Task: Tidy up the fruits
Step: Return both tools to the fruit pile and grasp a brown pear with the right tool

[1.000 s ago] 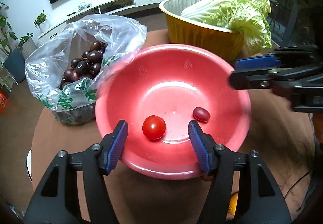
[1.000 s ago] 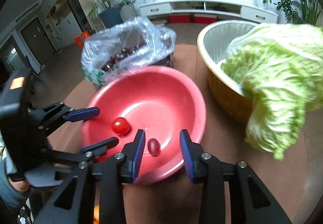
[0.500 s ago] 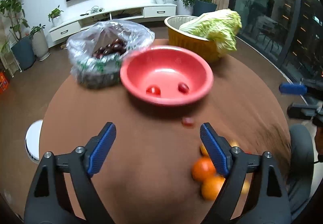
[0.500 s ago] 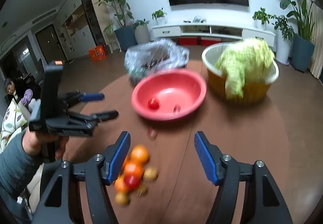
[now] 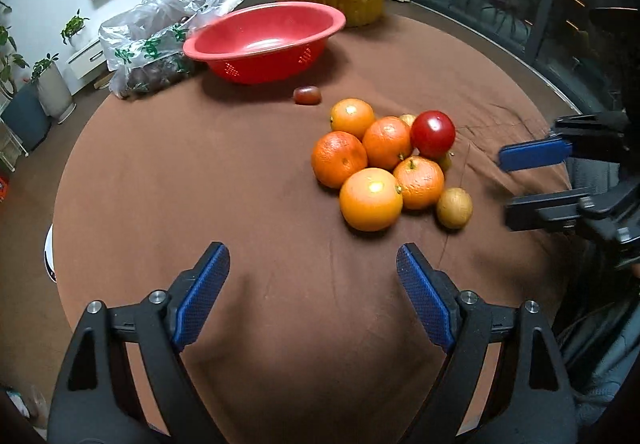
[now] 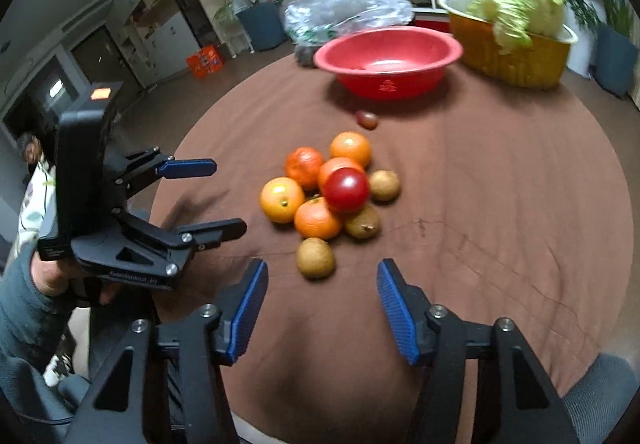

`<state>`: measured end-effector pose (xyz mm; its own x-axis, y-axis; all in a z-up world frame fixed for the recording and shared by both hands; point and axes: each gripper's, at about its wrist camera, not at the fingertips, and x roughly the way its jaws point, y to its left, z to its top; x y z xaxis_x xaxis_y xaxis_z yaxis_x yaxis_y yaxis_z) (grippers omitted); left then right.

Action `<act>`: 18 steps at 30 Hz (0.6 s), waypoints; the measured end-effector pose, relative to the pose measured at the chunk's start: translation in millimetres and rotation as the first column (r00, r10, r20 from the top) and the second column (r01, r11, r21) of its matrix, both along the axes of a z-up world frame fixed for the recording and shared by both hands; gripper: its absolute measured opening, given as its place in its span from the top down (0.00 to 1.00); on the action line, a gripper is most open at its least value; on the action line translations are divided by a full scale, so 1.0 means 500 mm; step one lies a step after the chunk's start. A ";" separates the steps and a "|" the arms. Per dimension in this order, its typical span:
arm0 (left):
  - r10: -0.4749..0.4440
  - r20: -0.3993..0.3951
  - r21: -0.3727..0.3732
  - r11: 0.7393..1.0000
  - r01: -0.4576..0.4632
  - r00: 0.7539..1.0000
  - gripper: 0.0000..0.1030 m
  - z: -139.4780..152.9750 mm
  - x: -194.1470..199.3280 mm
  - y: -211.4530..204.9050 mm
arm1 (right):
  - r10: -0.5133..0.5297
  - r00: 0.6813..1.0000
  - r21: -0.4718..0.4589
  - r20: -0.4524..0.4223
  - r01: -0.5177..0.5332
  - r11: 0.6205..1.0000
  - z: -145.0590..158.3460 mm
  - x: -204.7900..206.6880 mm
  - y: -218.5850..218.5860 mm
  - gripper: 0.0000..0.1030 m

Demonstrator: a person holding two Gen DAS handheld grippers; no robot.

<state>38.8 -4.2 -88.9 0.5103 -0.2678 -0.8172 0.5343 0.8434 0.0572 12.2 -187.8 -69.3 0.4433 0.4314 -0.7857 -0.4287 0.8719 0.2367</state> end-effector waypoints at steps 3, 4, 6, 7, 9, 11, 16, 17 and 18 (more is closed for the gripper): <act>0.000 0.003 -0.006 1.000 0.000 1.000 0.17 0.000 -0.001 -0.001 | 0.014 1.000 -0.033 -0.003 -0.014 0.999 -0.013 0.015 0.020 0.55; 0.003 0.003 -0.006 1.000 -0.003 1.000 0.17 -0.001 -0.001 0.001 | 0.020 1.000 -0.040 -0.003 -0.020 0.999 -0.016 0.018 0.024 0.58; 0.008 0.001 -0.006 1.000 -0.008 1.000 0.17 -0.001 0.011 0.004 | 0.028 1.000 -0.063 0.000 -0.028 0.998 -0.025 0.023 0.034 0.60; 0.008 0.001 -0.008 1.000 -0.008 1.000 0.17 -0.002 0.017 0.007 | 0.034 0.999 -0.074 0.002 -0.034 0.997 -0.028 0.026 0.039 0.61; 0.009 0.000 -0.011 1.000 -0.009 1.000 0.17 -0.003 0.025 0.008 | 0.044 0.999 -0.087 0.003 -0.044 0.995 -0.033 0.027 0.046 0.63; 0.009 -0.001 -0.010 1.000 -0.009 1.000 0.17 -0.006 0.029 0.009 | 0.048 0.999 -0.104 0.001 -0.048 0.993 -0.043 0.022 0.051 0.66; 0.005 -0.001 -0.008 1.000 -0.005 1.000 0.17 -0.009 0.031 0.005 | 0.049 0.999 -0.125 -0.010 -0.049 0.991 -0.063 0.029 0.055 0.70; 0.004 -0.001 -0.008 1.000 -0.004 1.000 0.17 -0.010 0.032 0.004 | 0.048 0.999 -0.125 -0.010 -0.049 0.991 -0.063 0.029 0.055 0.70; 0.003 -0.003 -0.007 1.000 -0.003 1.000 0.17 -0.011 0.034 0.002 | 0.048 0.999 -0.122 -0.011 -0.049 0.991 -0.063 0.031 0.055 0.70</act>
